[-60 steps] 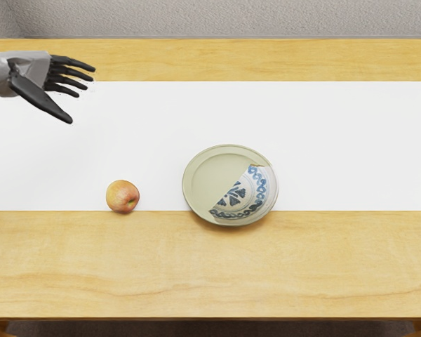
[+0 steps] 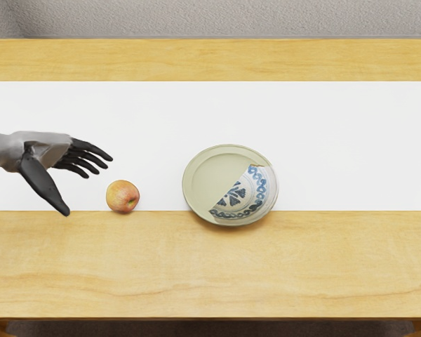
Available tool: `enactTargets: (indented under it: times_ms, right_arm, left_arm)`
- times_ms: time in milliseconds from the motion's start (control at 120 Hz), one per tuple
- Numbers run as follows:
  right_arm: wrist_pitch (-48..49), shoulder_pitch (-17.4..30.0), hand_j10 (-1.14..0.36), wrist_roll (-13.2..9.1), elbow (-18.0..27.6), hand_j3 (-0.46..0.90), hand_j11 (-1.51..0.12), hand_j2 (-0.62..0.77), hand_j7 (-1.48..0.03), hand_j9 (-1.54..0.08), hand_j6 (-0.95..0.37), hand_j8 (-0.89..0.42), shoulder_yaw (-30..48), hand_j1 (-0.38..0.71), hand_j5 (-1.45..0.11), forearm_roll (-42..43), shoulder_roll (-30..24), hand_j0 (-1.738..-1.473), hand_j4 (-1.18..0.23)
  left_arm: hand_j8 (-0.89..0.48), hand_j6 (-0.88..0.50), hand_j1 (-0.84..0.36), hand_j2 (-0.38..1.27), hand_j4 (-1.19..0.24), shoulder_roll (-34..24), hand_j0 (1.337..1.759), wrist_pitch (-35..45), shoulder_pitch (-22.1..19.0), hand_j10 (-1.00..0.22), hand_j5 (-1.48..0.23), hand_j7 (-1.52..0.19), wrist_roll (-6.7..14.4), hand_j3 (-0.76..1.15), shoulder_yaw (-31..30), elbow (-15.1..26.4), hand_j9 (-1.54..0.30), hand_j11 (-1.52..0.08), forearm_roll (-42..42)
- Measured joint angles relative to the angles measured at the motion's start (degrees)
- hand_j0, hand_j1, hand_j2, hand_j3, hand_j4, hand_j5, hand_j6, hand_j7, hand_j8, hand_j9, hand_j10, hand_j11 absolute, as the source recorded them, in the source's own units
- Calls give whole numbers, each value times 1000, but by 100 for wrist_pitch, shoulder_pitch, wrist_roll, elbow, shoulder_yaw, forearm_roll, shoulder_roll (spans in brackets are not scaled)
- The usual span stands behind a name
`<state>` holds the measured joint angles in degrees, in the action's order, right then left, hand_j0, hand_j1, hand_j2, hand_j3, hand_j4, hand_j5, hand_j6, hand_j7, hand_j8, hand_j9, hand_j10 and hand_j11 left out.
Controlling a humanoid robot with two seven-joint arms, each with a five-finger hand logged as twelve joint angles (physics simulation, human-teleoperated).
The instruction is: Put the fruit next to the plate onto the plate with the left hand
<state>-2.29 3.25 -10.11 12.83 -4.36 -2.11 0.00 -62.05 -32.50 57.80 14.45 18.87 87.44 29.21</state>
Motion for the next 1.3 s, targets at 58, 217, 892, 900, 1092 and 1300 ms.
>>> enactTargets:
  times_ms: [58,217,892,900,1092,1300]
  right_arm:
    - [0,0,-38,0,0,0,-50,-8,-50,-50,-38,-38,0,-303,-50,0,0,-1658,-38]
    - [0,0,-38,0,0,0,-50,-8,-50,-50,-38,-38,0,-303,-50,0,0,-1658,-38]
    - [0,0,-38,0,0,0,-50,-8,-50,-50,-38,-38,1,-303,-50,0,0,-1658,-38]
    - [0,0,-38,0,0,0,-50,-8,-50,-50,-38,-38,1,-303,-50,0,0,-1658,-38]
    - [0,0,-38,0,0,0,-50,-8,-50,-50,-38,-38,0,-303,-50,0,0,-1658,-38]
    - [-1,0,-38,0,0,0,-50,-8,-50,-50,-38,-38,1,-303,-50,0,0,-1658,-38]
  left_arm:
    - [-249,-249,59,51,-248,6,1658,427,-112,-248,-318,-318,2,0,0,186,-317,-317,148]
    - [-261,-261,45,54,-260,261,1658,1459,-180,-260,-333,-333,4,0,-1,433,-333,-332,360]
    - [-308,-308,-12,65,-307,1393,1658,4548,-990,-307,-395,-395,1152,0,-394,727,-395,-395,2176]
    - [-308,-308,-12,65,-307,1415,1658,4572,-990,-307,-395,-395,1208,0,-399,733,-395,-395,2197]
    - [-305,-305,-8,64,-304,1847,1658,4850,-975,-304,-391,-391,1919,0,-454,810,-391,-390,2671]
    - [-302,-301,-1,89,-300,2212,1658,5006,-871,-301,-389,-388,2039,0,-512,807,-386,-385,2952]
